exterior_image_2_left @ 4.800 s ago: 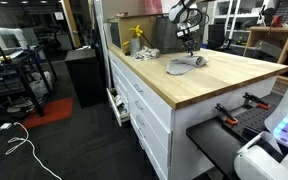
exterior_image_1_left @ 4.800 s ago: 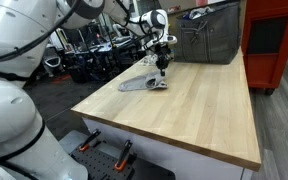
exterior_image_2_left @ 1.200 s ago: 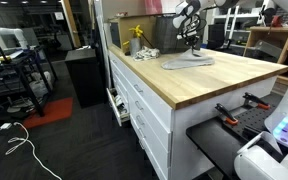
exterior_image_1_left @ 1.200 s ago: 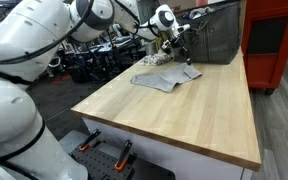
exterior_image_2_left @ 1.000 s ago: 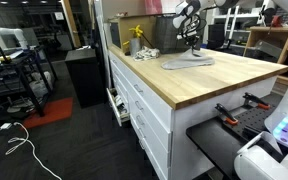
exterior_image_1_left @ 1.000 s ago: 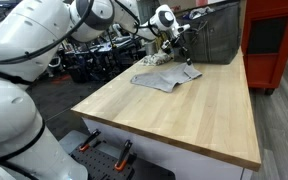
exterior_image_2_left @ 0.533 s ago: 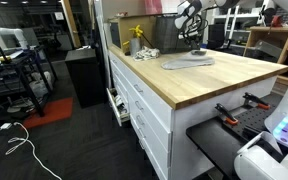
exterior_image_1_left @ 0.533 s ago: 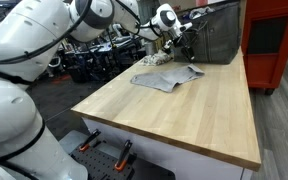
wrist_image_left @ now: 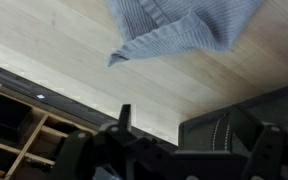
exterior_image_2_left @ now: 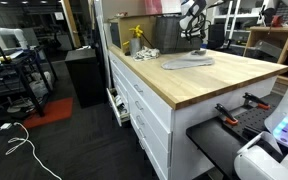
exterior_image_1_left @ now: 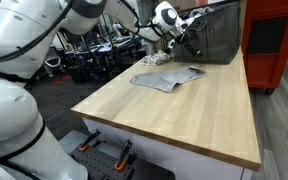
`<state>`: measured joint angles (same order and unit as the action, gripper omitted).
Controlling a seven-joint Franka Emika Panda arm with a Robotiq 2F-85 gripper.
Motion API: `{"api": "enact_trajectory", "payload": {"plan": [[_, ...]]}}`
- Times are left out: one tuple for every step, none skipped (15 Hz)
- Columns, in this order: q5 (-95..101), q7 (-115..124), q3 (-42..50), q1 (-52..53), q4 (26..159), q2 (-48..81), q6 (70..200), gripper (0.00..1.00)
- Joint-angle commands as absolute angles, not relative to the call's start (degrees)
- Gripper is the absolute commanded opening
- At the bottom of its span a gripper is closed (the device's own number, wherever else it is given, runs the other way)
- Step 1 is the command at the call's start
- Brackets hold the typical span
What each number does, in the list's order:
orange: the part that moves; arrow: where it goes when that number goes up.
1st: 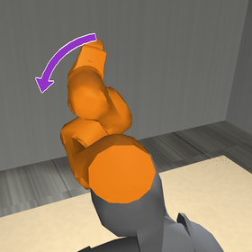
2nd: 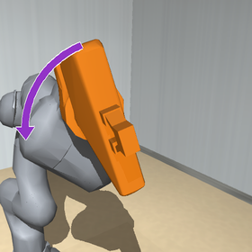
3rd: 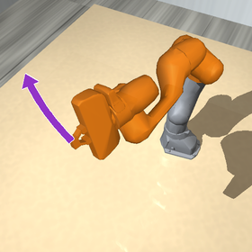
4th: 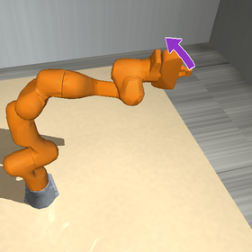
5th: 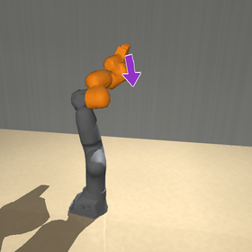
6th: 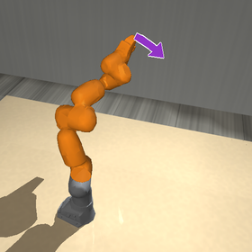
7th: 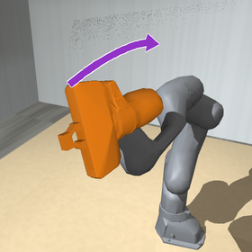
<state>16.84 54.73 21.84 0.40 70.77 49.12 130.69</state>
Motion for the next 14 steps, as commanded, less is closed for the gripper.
{"api": "enact_trajectory", "payload": {"plan": [[17.88, 54.35, 21.37, 1.63, 84.29, 39.30, 134.17, 1.00], [17.23, 52.45, 20.48, 1.18, 86.72, 37.26, 133.54, 1.00], [16.87, 50.89, 19.72, 0.82, 89.28, 35.24, 133.22, 1.00], [16.05, 48.54, 18.53, 0.14, 91.83, 33.08, 132.97, 1.00], [15.59, 47.09, 17.88, -0.16, 94.55, 31.01, 133.23, 1.00], [14.83, 45.33, 16.93, -0.62, 97.32, 28.83, 133.23, 1.00], [14.32, 43.90, 16.29, -0.89, 100.05, 26.65, 132.87, 1.00], [13.17, 42.02, 15.31, -1.49, 101.63, 25.18, 132.34, 1.00], [12.17, 41.01, 14.72, -1.77, 102.68, 24.23, 131.78, 1.00], [11.11, 39.74, 14.13, -2.04, 103.36, 23.53, 130.84, 1.00], [10.25, 39.58, 13.80, -2.09, 103.02, 23.74, 130.01, 0.98], [9.04, 39.13, 13.26, -2.25, 102.72, 23.94, 129.49, 0.73], [8.34, 40.09, 13.08, -2.06, 101.35, 24.96, 128.59, 0.73], [7.50, 40.70, 12.81, -2.03, 100.41, 25.73, 128.68, 0.66]]}}
